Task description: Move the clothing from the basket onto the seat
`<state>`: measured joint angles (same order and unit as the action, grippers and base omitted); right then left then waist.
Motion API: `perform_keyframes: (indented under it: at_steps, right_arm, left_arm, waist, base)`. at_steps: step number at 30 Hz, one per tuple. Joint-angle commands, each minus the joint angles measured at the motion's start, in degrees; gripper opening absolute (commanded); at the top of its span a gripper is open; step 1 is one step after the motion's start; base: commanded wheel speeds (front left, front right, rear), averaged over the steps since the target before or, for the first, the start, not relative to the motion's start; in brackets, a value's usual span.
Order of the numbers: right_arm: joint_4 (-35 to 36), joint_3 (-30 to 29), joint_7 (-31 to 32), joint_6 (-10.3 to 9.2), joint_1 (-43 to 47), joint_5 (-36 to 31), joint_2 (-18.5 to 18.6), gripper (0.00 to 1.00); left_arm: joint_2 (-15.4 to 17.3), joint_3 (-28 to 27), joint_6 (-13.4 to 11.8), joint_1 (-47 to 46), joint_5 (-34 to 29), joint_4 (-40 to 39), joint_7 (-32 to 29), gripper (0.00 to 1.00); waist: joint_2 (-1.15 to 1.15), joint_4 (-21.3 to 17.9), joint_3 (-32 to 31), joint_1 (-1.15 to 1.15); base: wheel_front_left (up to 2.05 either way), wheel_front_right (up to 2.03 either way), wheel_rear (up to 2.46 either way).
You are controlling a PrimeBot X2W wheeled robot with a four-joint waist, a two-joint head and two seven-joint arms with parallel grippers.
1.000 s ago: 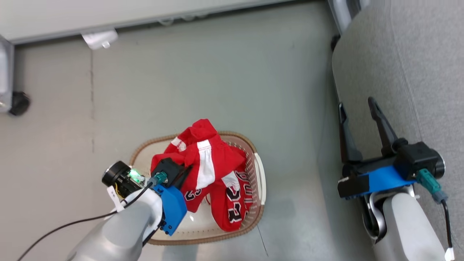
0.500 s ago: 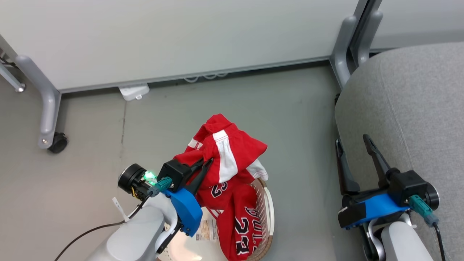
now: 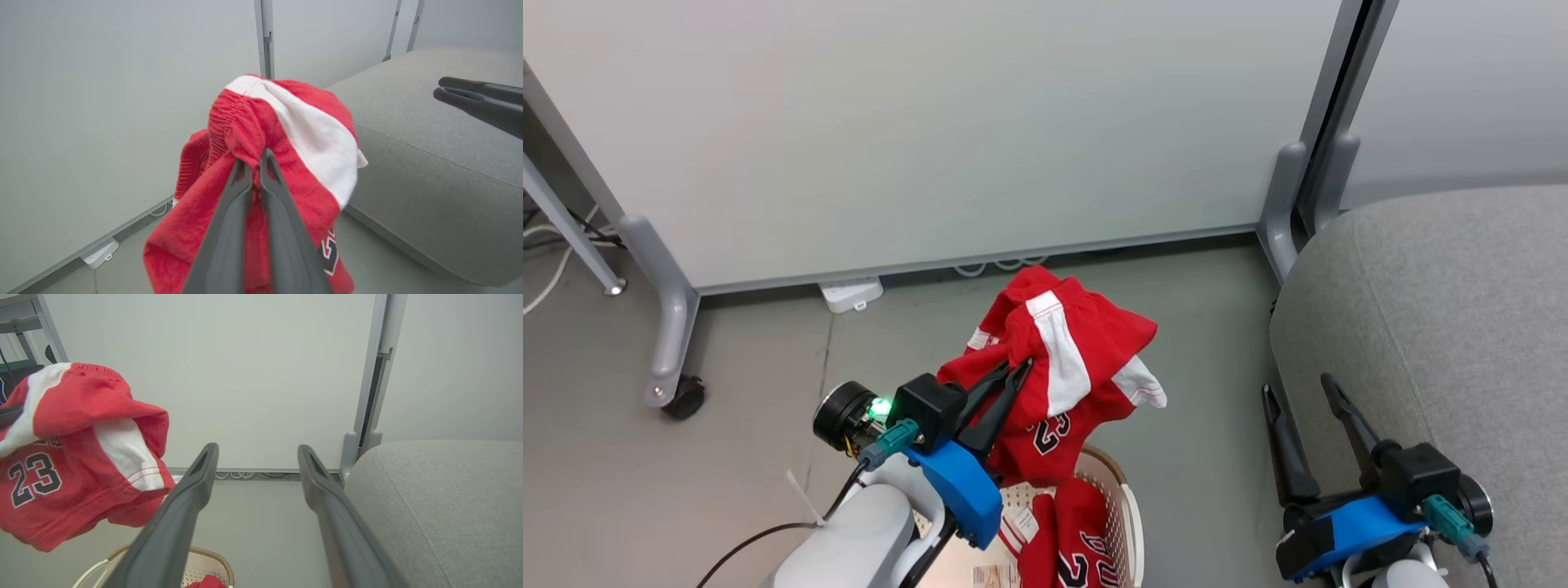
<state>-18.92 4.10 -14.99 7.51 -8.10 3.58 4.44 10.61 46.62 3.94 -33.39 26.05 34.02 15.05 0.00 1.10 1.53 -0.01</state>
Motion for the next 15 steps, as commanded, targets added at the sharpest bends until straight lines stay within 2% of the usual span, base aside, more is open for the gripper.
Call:
perform_keyframes:
  at_steps: [1, 15]
  right_arm:
    - [-0.1, 0.3, -0.3, -0.04, 1.0, 0.1, 0.0, 1.0]
    - [0.4, 1.7, -0.3, -0.04, 2.7, 0.6, 0.2, 1.0]
  left_arm:
    - [0.2, -0.5, -0.2, 0.8, -0.2, -0.8, 0.2, 0.0]
    - [0.7, -0.2, -0.7, 2.8, 0.0, -4.0, 0.2, 0.0]
  waist:
    - [0.0, 0.1, -1.2, 0.01]
    - [0.0, 0.0, -3.1, 0.01]
  base:
    - [0.0, 0.0, 0.0]
    - [0.0, 0.0, 0.0]
